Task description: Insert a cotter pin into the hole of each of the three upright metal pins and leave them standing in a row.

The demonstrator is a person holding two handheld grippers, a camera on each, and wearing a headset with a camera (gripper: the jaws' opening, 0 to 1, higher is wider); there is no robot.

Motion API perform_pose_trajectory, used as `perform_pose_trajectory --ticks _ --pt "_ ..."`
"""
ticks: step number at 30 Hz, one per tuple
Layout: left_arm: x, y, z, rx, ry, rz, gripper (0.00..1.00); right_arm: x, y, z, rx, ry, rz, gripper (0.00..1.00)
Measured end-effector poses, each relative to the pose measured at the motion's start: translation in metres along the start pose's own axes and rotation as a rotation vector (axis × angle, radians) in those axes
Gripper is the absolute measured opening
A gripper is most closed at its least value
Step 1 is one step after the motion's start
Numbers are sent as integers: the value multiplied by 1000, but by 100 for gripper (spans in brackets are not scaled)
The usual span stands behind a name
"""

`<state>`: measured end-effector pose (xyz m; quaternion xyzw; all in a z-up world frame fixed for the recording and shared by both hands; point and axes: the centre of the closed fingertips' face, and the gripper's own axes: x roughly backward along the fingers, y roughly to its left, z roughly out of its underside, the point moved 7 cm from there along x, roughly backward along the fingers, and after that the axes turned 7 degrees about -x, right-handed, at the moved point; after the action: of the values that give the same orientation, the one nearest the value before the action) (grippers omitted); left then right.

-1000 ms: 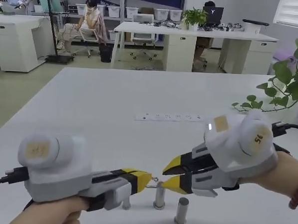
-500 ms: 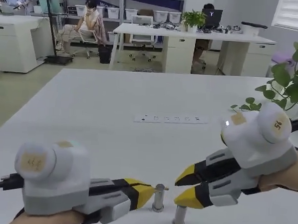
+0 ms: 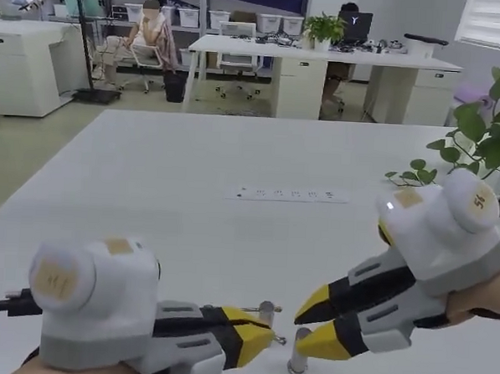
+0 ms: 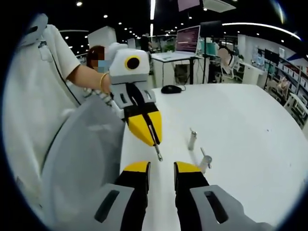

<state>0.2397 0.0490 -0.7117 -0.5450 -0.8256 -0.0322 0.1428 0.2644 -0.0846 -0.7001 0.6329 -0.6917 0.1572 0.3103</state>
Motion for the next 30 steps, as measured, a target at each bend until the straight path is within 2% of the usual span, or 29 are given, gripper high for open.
perform_pose_trajectory --ticks 10,14,23,30 --pt "0 -8 0 -51 -4 61 0 -8 10 4 16 -7 -100 14" --pt "0 -11 0 -62 -3 88 0 -10 12 5 12 -7 -121 13" --pt "-1 -14 1 -88 -3 118 0 -14 16 7 3 -15 -160 10" --pt "-1 -16 0 -101 -6 128 0 -15 17 5 9 -20 -161 6"
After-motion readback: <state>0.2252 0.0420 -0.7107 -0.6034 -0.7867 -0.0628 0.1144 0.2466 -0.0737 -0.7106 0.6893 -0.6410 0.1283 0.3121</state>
